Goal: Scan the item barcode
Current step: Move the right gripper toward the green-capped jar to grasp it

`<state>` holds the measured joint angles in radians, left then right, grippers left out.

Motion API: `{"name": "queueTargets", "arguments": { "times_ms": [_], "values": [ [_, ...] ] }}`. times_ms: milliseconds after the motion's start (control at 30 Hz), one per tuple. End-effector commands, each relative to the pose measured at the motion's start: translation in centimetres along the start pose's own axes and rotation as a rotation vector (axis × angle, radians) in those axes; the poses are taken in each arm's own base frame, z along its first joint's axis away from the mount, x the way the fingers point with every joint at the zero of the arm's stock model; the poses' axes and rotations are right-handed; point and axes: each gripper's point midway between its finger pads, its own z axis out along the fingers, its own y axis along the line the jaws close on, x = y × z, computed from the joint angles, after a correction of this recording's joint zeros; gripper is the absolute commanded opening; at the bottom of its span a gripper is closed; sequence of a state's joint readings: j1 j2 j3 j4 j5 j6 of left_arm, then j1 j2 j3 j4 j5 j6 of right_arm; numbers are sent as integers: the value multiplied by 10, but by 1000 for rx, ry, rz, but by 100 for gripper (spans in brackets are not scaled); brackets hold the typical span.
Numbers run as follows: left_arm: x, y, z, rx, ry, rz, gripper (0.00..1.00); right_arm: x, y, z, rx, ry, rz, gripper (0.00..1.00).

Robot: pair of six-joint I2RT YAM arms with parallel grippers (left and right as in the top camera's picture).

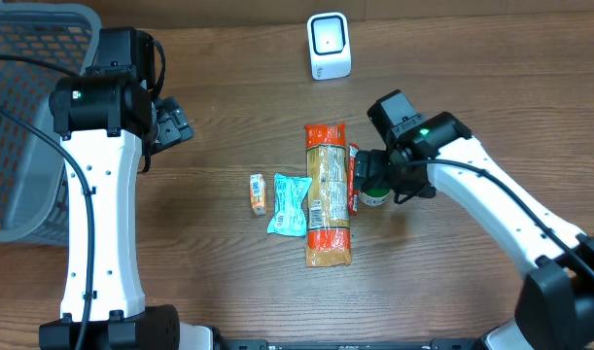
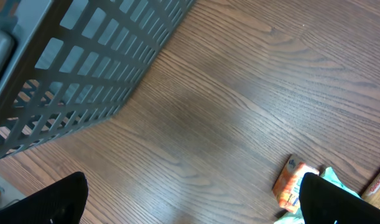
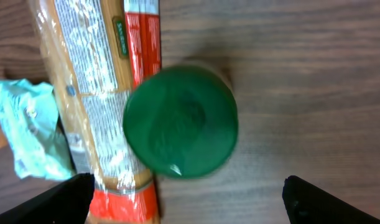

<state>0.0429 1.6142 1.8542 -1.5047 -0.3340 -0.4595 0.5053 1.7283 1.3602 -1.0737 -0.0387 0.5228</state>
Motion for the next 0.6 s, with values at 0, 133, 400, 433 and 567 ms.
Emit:
{"name": "queueTargets", "arguments": {
  "times_ms": [0, 133, 400, 433, 567],
  "values": [
    [-2, 2, 2, -15, -1, 18, 100, -2, 3, 12, 40, -16, -35, 100],
    [-2, 2, 2, -15, -1, 18, 100, -5, 8, 20, 63, -38, -98, 100],
    [-2, 2, 2, -15, -1, 18, 100, -7, 8, 22, 77, -56, -146, 100],
    [-2, 2, 2, -14, -1, 18, 99, -8, 7, 22, 85, -62, -146, 100],
    [-2, 2, 2, -14, -1, 18, 99, -9, 6, 23, 91, -67, -146, 100]
  ]
}}
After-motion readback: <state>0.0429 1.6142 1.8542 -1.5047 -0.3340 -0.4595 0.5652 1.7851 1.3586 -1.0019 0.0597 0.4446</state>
